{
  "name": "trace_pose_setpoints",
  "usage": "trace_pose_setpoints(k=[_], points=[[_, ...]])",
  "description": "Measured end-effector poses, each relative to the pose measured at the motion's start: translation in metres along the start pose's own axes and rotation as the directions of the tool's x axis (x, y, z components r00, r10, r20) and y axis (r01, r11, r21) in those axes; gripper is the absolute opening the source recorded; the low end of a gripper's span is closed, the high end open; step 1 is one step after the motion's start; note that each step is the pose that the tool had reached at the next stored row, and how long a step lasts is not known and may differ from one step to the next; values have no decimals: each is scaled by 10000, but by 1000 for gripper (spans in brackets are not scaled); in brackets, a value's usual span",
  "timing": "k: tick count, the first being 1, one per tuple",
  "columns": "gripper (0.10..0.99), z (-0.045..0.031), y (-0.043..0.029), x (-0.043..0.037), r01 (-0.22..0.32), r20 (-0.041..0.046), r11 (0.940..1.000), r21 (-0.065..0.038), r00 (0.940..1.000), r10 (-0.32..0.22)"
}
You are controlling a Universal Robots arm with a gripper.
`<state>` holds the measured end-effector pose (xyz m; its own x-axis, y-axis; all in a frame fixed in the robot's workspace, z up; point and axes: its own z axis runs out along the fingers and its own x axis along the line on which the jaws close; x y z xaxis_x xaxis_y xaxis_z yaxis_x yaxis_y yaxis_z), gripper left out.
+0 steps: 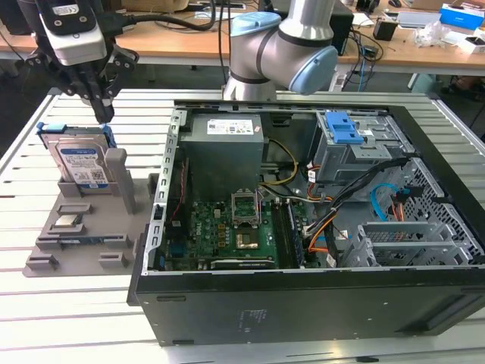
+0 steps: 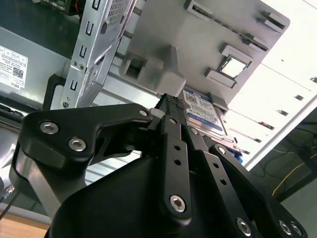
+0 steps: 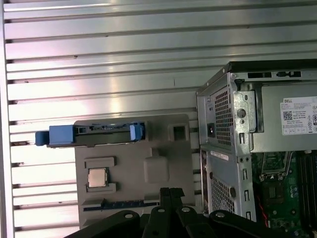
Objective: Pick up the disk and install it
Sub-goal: 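Reach for the disk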
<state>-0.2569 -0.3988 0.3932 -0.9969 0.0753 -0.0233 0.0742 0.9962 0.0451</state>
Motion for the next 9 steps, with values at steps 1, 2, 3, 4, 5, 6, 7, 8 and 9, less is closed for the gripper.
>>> trace_pose_setpoints(k=[1,2,3,4,5,6,7,8,9], points=[[106,0,-1,7,0,1,10000,0,10000,0],[106,0,-2,19,1,0,10000,0,10000,-1],[106,-1,-2,31,0,0,10000,0,10000,0],[106,-1,-4,51,1,0,10000,0,10000,-1],[106,-1,-5,67,1,0,10000,0,10000,-1],[106,-2,-7,90,1,0,10000,0,10000,-1],[106,-2,-8,107,1,0,10000,0,10000,-1],[106,-2,-9,122,1,0,10000,0,10000,-1],[106,-3,-13,171,1,0,10000,1,10000,-1]])
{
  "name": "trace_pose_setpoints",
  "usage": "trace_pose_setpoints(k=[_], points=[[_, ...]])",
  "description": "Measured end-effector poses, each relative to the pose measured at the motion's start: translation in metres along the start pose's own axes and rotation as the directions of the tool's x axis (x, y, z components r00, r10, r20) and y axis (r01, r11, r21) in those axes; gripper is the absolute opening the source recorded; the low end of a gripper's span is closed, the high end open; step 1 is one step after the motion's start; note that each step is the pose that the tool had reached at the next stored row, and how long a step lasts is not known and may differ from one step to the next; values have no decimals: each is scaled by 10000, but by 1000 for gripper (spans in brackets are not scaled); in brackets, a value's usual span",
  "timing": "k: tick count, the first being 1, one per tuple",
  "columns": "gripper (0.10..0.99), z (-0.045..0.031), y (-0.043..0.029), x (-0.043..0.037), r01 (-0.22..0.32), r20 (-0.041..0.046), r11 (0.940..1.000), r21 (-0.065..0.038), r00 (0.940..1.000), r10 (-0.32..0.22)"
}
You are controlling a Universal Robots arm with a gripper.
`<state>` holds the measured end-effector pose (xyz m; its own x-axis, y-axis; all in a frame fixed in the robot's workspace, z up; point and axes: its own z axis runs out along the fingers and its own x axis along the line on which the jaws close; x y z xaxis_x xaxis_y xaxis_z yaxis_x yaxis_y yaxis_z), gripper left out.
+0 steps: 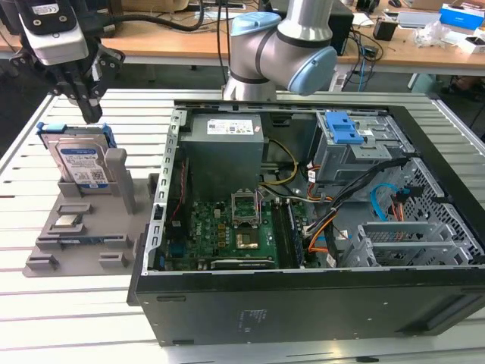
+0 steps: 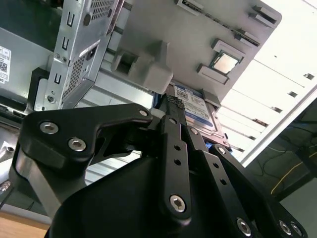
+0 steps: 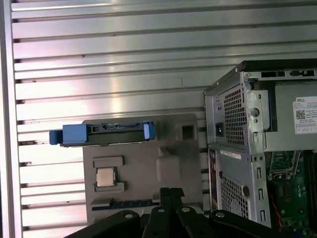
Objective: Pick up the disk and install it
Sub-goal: 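Reach for the disk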
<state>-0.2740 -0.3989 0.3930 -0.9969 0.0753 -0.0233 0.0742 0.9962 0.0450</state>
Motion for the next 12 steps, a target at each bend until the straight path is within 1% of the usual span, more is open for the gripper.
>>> trace_pose_setpoints(k=[3,12], points=[[106,0,-4,60,-1,0,10000,-1,10000,1],[106,-1,-14,198,0,0,10000,-1,10000,0]])
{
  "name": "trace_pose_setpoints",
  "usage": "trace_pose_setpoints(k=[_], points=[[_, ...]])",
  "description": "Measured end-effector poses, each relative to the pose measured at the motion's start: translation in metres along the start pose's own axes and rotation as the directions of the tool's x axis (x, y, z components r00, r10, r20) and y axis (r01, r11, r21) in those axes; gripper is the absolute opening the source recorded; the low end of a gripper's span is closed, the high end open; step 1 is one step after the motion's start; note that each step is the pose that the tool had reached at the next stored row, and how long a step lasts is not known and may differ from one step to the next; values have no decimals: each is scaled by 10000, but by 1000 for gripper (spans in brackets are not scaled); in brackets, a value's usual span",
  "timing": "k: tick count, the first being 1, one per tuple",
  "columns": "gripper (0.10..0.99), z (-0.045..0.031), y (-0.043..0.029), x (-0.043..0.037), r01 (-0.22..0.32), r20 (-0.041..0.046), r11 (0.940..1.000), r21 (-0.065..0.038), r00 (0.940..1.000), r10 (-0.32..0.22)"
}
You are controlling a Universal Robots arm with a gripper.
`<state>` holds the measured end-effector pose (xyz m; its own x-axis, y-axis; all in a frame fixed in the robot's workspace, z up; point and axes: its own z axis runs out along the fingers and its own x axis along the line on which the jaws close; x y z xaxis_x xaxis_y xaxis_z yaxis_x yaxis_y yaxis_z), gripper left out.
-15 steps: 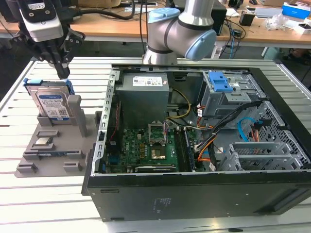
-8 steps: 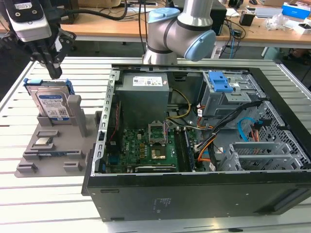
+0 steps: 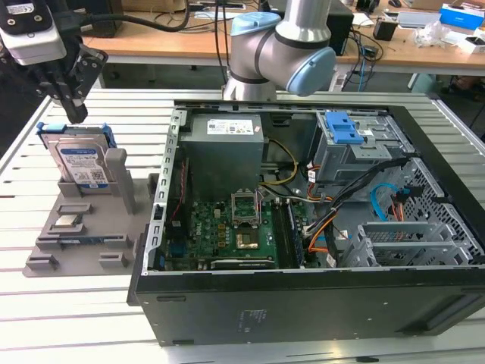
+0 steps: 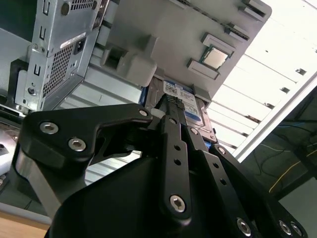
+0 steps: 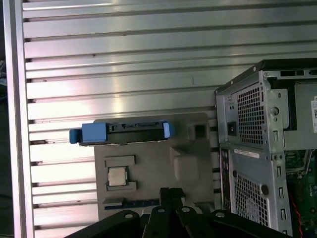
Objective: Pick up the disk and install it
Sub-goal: 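Reach for the disk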
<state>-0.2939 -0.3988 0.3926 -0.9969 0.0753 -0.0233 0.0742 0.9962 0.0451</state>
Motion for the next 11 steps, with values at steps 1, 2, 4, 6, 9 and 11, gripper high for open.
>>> trace_pose_setpoints(k=[1,2,4,6,9,11], points=[[106,0,-1,10,0,0,10000,0,10000,0],[106,0,-2,22,0,0,10000,0,10000,0],[106,-1,-4,52,-1,0,10000,0,10000,1],[106,-1,-7,93,-1,0,10000,0,10000,1],[106,-2,-11,146,0,0,10000,0,10000,0],[106,-3,-15,198,0,0,10000,0,10000,0]])
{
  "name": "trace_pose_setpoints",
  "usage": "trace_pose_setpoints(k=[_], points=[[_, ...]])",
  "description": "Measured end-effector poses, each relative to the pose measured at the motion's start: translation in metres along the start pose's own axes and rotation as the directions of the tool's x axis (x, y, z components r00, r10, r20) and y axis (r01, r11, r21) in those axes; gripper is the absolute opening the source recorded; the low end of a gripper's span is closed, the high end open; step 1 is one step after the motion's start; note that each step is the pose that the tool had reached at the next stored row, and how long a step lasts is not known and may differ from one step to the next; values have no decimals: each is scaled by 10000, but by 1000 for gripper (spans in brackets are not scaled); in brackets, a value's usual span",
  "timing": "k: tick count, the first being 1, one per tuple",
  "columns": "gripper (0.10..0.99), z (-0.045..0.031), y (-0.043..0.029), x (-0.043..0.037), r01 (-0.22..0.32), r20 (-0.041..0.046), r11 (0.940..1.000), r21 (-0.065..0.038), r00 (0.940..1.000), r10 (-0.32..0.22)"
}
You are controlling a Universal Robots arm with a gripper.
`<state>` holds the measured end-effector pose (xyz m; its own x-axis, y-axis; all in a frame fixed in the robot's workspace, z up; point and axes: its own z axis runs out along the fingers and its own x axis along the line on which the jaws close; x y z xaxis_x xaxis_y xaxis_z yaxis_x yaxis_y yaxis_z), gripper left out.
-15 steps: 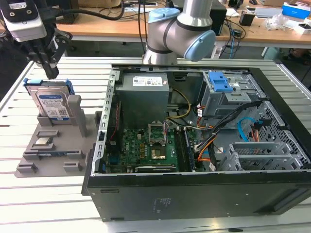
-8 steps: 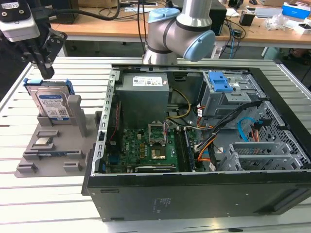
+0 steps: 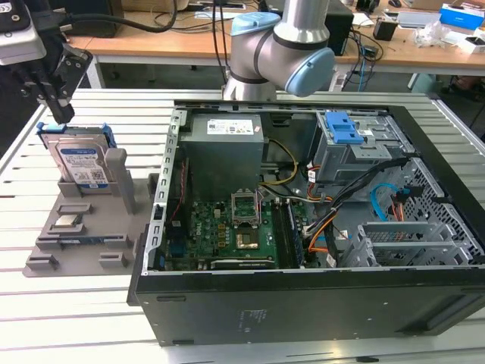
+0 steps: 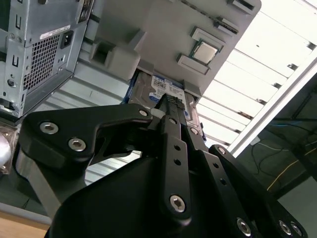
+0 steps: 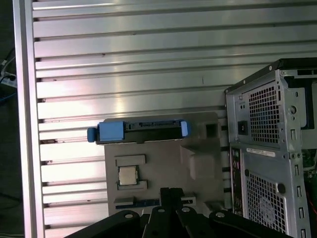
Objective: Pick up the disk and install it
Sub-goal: 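Reach for the disk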
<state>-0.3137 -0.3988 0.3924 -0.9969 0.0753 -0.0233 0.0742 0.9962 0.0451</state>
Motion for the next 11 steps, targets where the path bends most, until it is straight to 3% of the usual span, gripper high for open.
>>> trace_pose_setpoints(k=[11], points=[[106,-3,-14,190,-1,0,10000,0,10000,1]])
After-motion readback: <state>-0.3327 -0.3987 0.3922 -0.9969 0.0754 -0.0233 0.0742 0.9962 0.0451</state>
